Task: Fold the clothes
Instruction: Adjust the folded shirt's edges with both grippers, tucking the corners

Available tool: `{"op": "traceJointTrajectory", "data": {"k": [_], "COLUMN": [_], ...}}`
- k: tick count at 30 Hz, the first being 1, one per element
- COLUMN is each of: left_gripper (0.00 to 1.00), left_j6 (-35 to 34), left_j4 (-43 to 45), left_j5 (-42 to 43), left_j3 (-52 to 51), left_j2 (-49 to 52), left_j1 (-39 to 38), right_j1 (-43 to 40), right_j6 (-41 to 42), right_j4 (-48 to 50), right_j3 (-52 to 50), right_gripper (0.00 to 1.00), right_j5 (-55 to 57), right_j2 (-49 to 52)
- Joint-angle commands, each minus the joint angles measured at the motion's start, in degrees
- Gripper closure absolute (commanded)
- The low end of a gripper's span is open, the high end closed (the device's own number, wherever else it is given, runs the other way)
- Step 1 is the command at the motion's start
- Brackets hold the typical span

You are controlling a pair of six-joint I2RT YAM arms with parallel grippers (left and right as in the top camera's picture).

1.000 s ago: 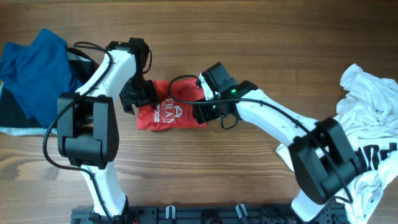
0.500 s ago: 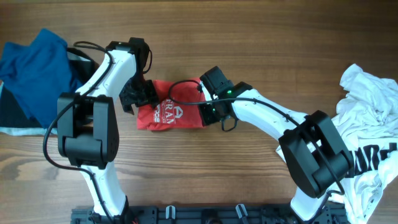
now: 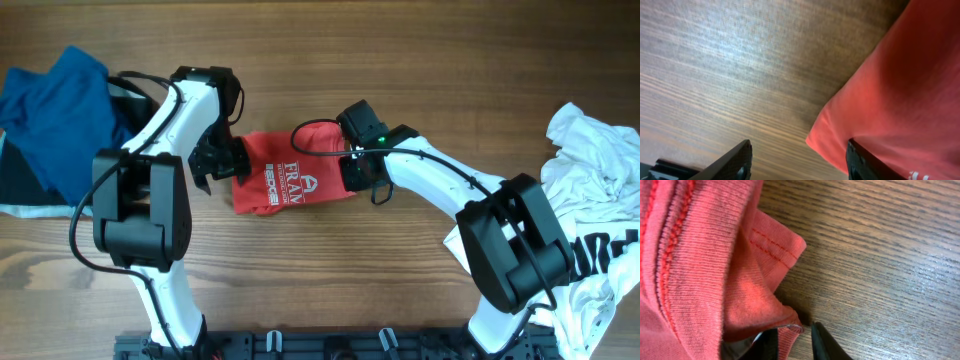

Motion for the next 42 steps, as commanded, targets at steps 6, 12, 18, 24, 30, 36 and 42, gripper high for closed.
{"op": "traceJointTrajectory", "data": {"k": [6, 12, 18, 24, 30, 36, 42], "left_gripper": [0.3, 0.27, 0.35, 0.39, 0.59, 0.96, 0.96], "left_j6": [-1.09, 5.84, 6.67, 6.84, 8.09, 7.61, 4.81], "left_j4": [10.49, 31.89, 37.59, 32.98, 25.9, 14.97, 1.88], "left_j5": [-2.38, -2.67, 3.37, 4.59, 5.35, 0.79, 0.42], "left_j3": [0.02, 0.02, 0.02, 0.02, 0.02, 0.02, -0.09], "left_j2": [-11.8, -10.19, -4.39, 1.53, 3.87, 3.87, 3.87], "left_j1": [-0.13, 0.5, 0.5, 0.5, 0.52, 0.52, 0.5], "right_j1": [-1.9, -1.73, 0.2, 2.1, 1.97, 1.97, 0.44], "right_j6": [-1.33, -1.6, -1.46, -1.36, 1.6, 1.53, 1.36], "right_j4": [0.11, -2.51, -3.26, -0.46, 3.82, 9.46, 13.88], "right_j3": [2.58, 2.56, -0.11, -0.2, -0.2, -0.2, -0.2], "right_gripper": [0.67, 0.67, 0.67, 0.67, 0.67, 0.63, 0.61], "right_j5": [4.39, -9.9, -16.57, -16.55, -16.0, -7.08, -3.72], "right_j2": [-9.07, -14.56, -12.35, -6.69, -0.59, 2.91, 3.5]}}
